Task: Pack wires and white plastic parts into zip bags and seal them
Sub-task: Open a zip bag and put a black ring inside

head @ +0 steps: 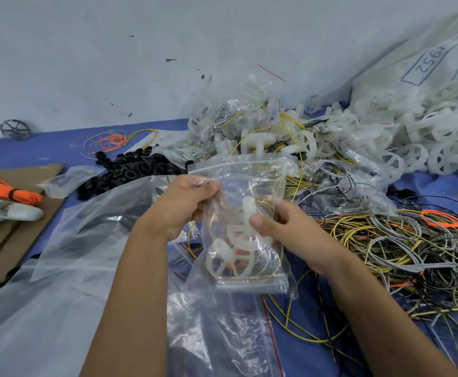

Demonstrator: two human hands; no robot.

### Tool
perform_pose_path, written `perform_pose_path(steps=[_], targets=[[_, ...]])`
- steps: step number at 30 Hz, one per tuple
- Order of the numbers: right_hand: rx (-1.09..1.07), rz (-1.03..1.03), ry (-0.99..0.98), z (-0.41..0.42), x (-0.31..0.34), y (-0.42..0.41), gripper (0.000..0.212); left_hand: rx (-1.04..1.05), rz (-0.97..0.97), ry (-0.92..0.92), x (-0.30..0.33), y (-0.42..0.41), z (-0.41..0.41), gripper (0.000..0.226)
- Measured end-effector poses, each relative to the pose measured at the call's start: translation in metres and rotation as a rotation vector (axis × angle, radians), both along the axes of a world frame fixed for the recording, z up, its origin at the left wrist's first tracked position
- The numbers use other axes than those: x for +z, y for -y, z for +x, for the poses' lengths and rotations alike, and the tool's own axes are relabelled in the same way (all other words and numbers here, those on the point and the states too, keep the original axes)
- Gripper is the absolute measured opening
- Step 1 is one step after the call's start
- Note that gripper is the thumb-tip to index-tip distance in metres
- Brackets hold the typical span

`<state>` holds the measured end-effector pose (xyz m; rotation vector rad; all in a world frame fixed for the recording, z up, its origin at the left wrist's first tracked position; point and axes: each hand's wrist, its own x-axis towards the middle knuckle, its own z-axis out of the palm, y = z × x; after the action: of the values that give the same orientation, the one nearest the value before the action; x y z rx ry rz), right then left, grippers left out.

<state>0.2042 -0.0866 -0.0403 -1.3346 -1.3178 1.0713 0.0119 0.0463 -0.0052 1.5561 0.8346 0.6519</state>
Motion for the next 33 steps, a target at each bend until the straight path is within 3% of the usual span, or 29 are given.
perform_pose_path(steps=[2,5,9,12,18,23,28,33], targets=[[0.06,-0.006,-0.056,-0.004,0.004,-0.002,0.045,0.087,-0.003,0.05,0.001,-0.002,0.004,0.031],[-0.078,0.011,-0.168,-0.007,0.008,-0.012,0.053,0.208,-0.06,0.186,0.004,0.0,0.013,0.031],[-0.244,0.032,-0.326,-0.004,0.03,-0.042,0.016,0.363,-0.045,0.385,0.014,-0.007,0.022,0.028],[-0.333,0.059,-0.424,0.005,0.068,-0.098,0.028,0.473,0.073,0.428,0.013,-0.016,0.018,0.016],[-0.334,0.102,-0.737,0.04,0.14,-0.203,0.043,0.479,0.038,0.404,0.011,-0.019,0.015,0.021],[-0.45,0.032,-0.476,0.026,0.118,-0.186,0.027,0.455,0.067,0.32,0.008,-0.019,0.012,0.027],[-0.315,0.049,-0.154,-0.006,0.066,-0.095,0.003,0.42,0.075,0.267,0.008,-0.019,0.011,0.029],[-0.071,-0.008,0.413,-0.029,0.029,-0.027,0.018,0.405,0.13,0.193,0.005,-0.017,0.015,0.027]])
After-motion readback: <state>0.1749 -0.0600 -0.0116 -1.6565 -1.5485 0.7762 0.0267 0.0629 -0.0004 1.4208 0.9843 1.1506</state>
